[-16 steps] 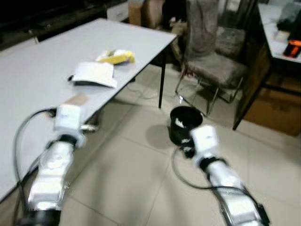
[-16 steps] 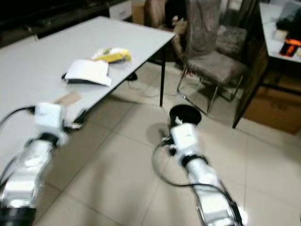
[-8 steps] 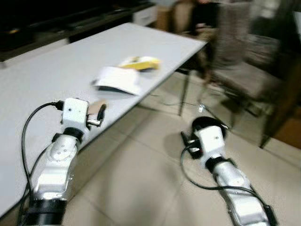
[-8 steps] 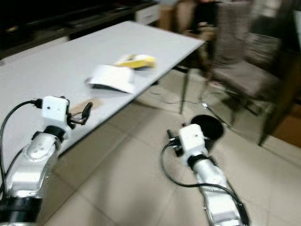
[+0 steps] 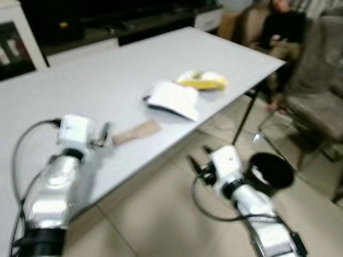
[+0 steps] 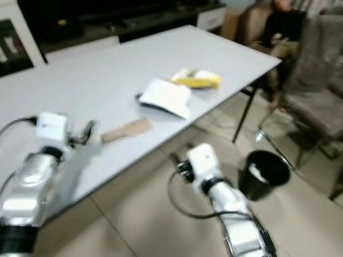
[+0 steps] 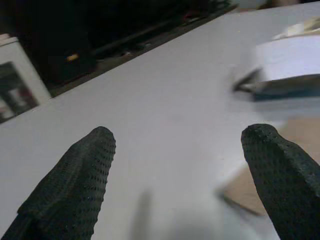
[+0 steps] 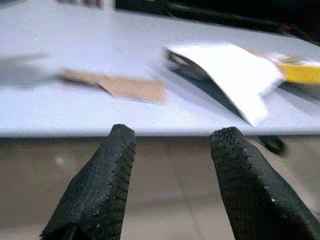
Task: Picking trash to rubbish bin
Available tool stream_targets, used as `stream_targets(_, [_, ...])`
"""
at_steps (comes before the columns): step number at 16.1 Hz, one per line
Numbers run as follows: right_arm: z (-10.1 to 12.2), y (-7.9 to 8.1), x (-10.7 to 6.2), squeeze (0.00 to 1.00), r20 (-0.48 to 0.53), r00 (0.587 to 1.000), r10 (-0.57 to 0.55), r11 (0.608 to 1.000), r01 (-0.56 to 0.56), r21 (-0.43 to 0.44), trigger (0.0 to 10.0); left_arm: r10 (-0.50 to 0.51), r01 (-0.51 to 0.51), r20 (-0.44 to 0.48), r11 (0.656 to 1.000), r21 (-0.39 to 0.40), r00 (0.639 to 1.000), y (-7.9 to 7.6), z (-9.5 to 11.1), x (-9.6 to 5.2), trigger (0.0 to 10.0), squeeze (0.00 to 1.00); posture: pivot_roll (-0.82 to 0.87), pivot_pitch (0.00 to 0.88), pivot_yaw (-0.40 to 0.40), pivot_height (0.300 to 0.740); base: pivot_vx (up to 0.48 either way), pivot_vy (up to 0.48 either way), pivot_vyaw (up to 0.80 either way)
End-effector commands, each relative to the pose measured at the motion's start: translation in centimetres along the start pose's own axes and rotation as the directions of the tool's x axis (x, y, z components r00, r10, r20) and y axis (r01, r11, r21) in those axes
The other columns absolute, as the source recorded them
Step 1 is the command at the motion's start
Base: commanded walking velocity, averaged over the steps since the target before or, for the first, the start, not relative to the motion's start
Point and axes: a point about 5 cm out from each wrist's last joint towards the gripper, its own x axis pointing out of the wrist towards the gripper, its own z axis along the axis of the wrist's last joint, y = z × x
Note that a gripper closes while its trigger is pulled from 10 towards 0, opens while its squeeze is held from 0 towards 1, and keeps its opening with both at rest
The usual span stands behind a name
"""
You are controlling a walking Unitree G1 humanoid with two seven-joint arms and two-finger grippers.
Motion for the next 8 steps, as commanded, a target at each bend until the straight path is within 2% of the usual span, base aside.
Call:
stream_targets(1, [-0.2,-1.4,-0.9,0.0,-0.015,0.999,-0.051,0.999,0.051,-0.003,10.0,-0.065,0.065,0.027,0.998,-0.011,0.998,-1.5,0.6,0.5,10.0,0.0,-0.04,0.0,0.019,0.74,0.39,0.0,0.0])
stream_targets(4, [-0.2,-1.8,-1.6,0.0,-0.02,0.998,-0.067,0.998,0.067,-0.015,10.0,-0.143,0.144,0.034,0.989,-0.024,0.989,-2.4,0.6,0.8,10.0,0.0,-0.05,0.0,0.023,0.74,0.384,0.0,0.0])
stream_targets(8, [-0.5,-2.1,-2.5,0.0,-0.036,0.996,-0.084,0.996,0.084,-0.02,10.0,-0.192,0.193,0.025,0.98,-0.052,0.981,-2.7,0.5,0.8,10.0,0.0,-0.05,0.0,0.027,0.74,0.364,0.0,0.0])
